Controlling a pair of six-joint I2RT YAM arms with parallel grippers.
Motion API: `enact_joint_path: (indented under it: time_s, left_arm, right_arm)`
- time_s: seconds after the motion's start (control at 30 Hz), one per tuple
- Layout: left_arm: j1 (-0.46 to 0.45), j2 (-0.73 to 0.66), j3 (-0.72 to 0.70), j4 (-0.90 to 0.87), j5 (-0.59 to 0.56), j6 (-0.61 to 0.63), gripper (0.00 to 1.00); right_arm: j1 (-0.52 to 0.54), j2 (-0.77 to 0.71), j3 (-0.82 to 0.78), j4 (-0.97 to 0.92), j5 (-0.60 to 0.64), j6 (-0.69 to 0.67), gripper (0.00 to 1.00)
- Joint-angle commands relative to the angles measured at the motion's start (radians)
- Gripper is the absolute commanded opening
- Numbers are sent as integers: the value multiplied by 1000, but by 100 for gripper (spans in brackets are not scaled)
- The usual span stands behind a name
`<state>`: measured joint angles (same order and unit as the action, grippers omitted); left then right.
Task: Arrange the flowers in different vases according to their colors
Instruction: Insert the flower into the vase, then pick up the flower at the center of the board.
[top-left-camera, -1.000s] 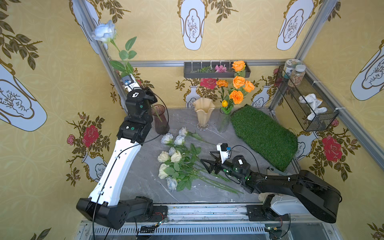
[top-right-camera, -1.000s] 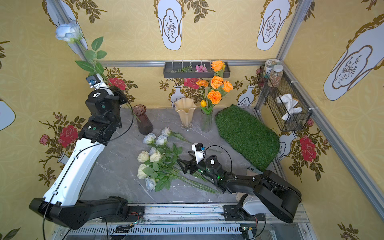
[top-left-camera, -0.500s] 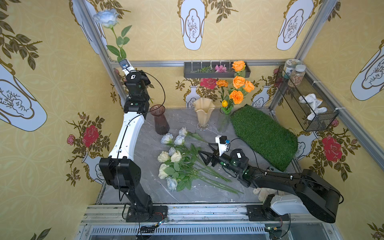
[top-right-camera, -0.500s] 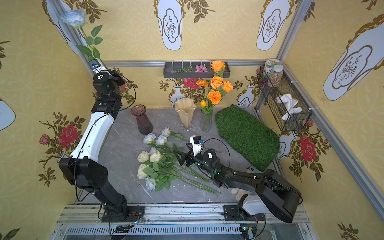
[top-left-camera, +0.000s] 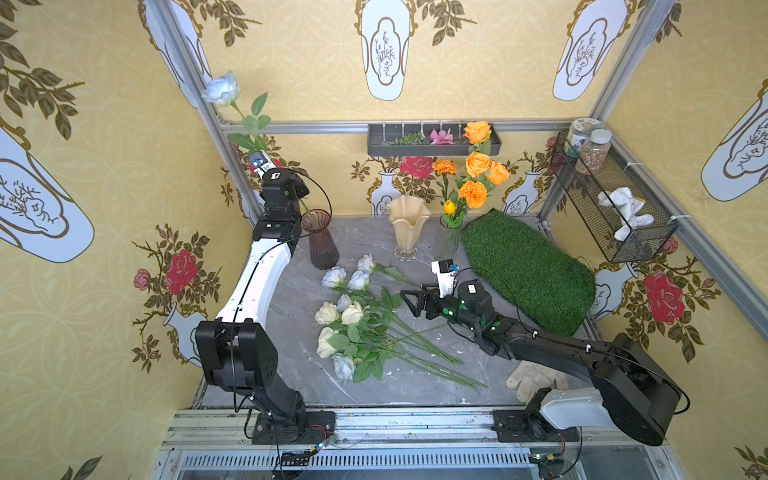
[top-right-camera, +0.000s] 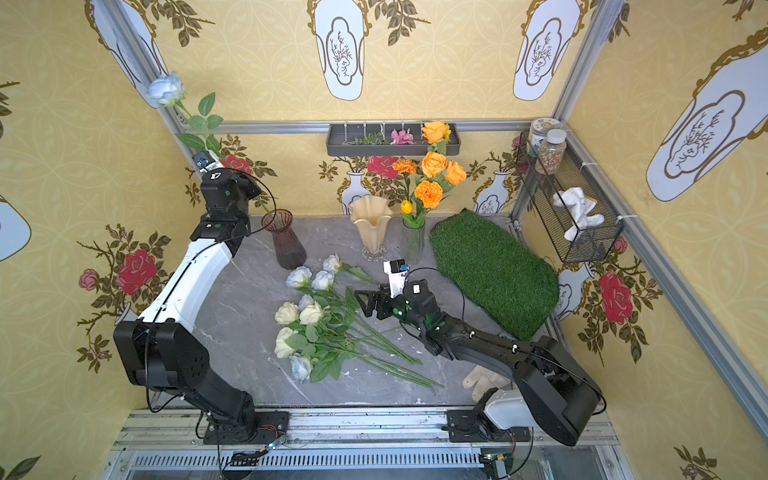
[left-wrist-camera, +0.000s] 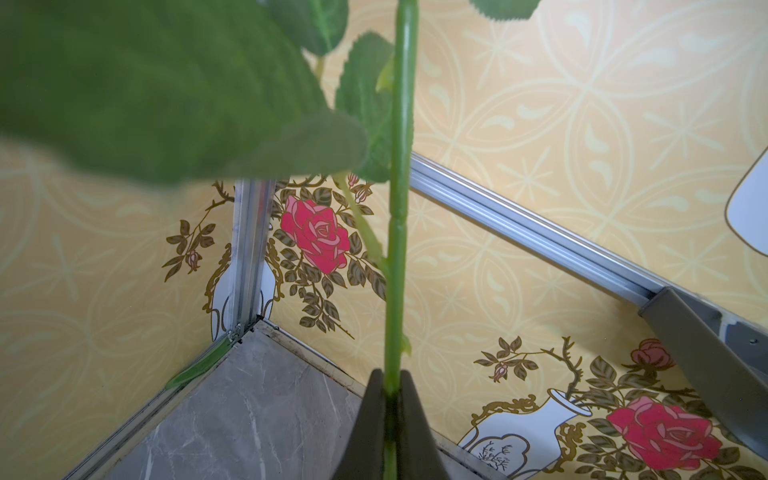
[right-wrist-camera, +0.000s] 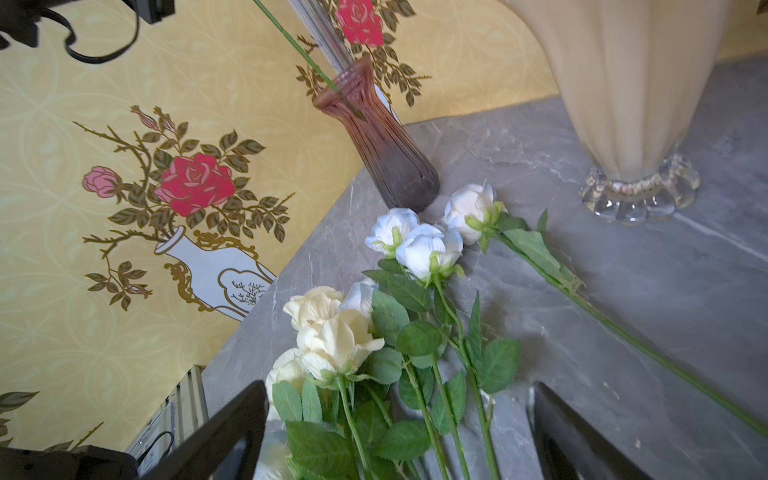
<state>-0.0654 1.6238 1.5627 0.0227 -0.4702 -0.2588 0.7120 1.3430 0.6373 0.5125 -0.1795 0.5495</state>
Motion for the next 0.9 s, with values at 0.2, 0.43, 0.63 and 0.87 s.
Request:
enact_joint_path:
  time_s: [0.2, 0.43, 0.63, 0.87]
  left_arm:
    - [-1, -29, -44, -139, 182, -54, 63]
    - [-9, -183, -122, -182, 236, -156, 84]
    - [-34, -412, -315, -193, 256, -263, 89]
    - [-57, -842, -765, -192, 256, -501, 90]
  right_arm:
    - [-122, 77, 221, -442, -125, 29, 97]
    - [-176, 230, 452, -794, -178, -45, 91]
    - [-169, 386, 691, -1138, -72, -269, 81]
    - [-145, 436, 697, -1149, -36, -341, 74]
